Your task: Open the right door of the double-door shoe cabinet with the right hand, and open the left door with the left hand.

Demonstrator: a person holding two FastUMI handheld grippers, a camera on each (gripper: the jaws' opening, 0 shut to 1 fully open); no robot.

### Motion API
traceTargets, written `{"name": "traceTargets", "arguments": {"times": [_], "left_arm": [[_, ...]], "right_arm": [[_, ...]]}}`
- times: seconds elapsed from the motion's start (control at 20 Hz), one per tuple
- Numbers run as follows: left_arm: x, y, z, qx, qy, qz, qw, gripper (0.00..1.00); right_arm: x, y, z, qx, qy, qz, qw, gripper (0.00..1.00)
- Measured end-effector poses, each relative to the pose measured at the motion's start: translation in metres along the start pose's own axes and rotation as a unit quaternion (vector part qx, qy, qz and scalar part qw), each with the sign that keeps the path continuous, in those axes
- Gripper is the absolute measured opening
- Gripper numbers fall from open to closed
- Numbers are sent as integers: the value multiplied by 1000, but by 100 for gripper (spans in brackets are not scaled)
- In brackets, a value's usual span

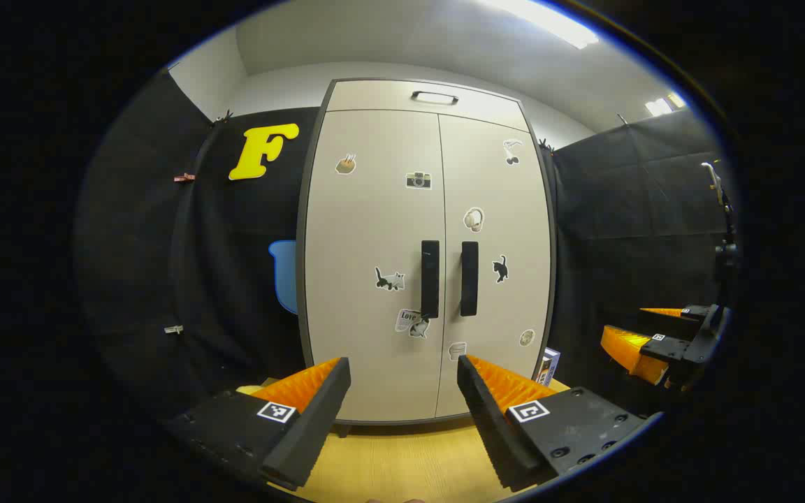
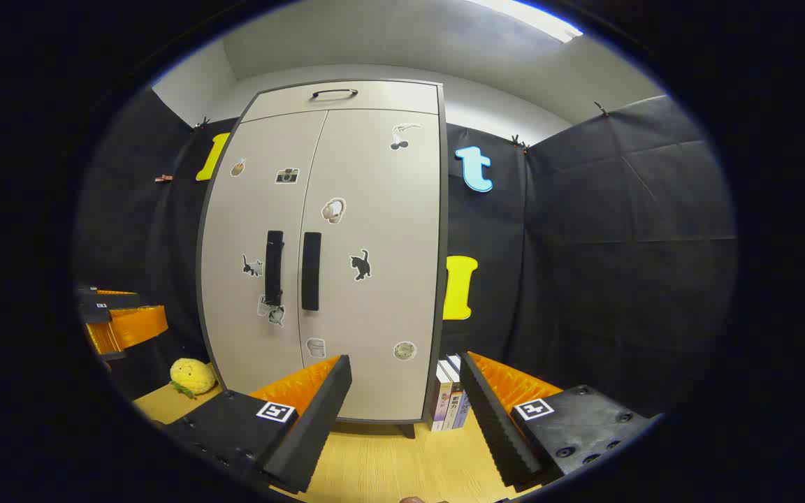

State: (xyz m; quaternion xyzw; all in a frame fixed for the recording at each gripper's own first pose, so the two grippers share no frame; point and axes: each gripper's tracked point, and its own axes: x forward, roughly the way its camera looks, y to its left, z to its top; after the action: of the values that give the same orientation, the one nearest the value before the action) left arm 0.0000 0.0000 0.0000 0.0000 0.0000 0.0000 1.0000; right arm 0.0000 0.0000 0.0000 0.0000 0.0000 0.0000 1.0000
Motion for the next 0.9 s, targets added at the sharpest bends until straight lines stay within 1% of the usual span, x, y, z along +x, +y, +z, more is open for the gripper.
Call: {"name": "traceTargets", "arguments": {"times": [0.1,0.25,0.4,0.9], "left_arm": [[0,2,0,-2,1,3,1000,95],[-1,6,0,-5,1,10,1000,95],[-3,10,0,-8,2,18,1000,95],[-6,21,-1,-19,5,32,999,95]], "right_arm": [[-1,2,0,6,0,7,1000,98],[3,-1,-10,-6,8,6,1000,98],[2,-1,-14,-4,15,8,1000,98],[16,15,-2,3,20,19,1000,98]]}}
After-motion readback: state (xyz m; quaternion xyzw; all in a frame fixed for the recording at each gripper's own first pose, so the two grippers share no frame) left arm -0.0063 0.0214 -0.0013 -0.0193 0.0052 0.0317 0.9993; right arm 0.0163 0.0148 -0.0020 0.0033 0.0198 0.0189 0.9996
